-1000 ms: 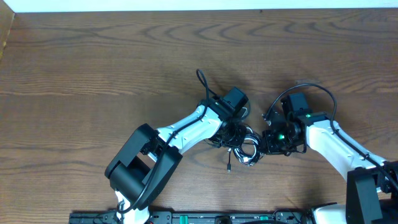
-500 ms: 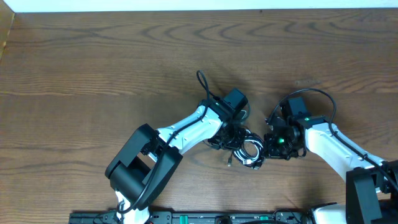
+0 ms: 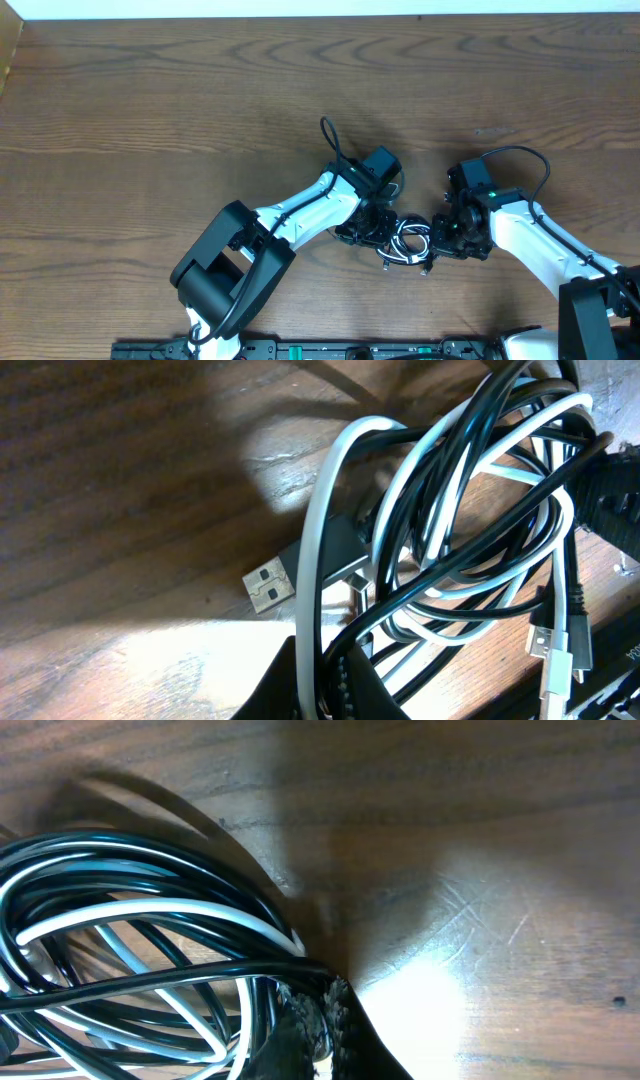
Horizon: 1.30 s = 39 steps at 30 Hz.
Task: Untangle cables
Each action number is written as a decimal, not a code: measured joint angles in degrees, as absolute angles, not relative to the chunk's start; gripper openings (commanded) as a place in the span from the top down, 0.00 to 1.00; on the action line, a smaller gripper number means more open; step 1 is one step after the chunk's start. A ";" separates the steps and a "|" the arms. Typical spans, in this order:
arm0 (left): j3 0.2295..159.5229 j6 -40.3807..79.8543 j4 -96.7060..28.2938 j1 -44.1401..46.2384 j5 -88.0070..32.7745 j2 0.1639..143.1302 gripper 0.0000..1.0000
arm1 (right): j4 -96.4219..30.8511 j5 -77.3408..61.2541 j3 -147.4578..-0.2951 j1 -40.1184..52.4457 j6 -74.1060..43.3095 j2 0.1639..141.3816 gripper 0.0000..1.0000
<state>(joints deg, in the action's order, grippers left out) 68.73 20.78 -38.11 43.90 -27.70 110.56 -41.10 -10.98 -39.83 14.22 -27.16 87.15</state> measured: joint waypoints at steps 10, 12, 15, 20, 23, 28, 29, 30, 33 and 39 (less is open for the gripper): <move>68.73 20.25 -39.20 40.95 -25.02 105.56 0.87 | -32.97 -16.14 -38.79 13.82 -19.68 87.46 0.99; 68.73 19.57 -39.20 40.73 -24.40 104.73 0.85 | -31.44 -17.89 -38.57 13.56 -18.22 87.74 0.99; 68.73 19.07 -39.20 40.71 -23.59 104.57 0.83 | -30.00 -20.21 -38.26 13.45 -16.71 88.07 0.99; 68.71 18.48 -37.12 40.69 -22.63 104.57 0.72 | -29.63 -23.59 -38.00 13.45 -14.28 88.36 0.99; 68.71 18.09 -35.81 40.71 -21.80 104.57 0.69 | -29.52 -24.93 -37.89 13.56 -13.37 88.47 0.99; 68.71 18.11 -35.33 40.69 -18.61 104.57 0.67 | -29.19 -25.93 -37.85 14.66 -12.84 88.47 0.99; 68.71 18.13 -35.14 40.69 -18.06 104.57 0.68 | -29.08 -26.06 -37.85 14.94 -12.75 88.47 0.99; 68.71 18.13 -34.96 40.71 -17.65 104.57 0.67 | -28.95 -26.15 -37.85 15.16 -12.73 88.47 0.99; 68.71 18.13 -34.63 40.69 -17.08 104.60 0.68 | -28.53 -26.24 -37.85 15.73 -12.73 88.47 0.99; 68.71 18.13 -34.70 40.69 -16.38 105.56 0.68 | -28.18 -26.35 -37.80 16.16 -12.73 88.47 0.99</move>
<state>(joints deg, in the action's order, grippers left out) 68.71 18.13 -34.70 40.69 -16.38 105.56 -28.18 -26.35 -37.80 16.16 -12.73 88.47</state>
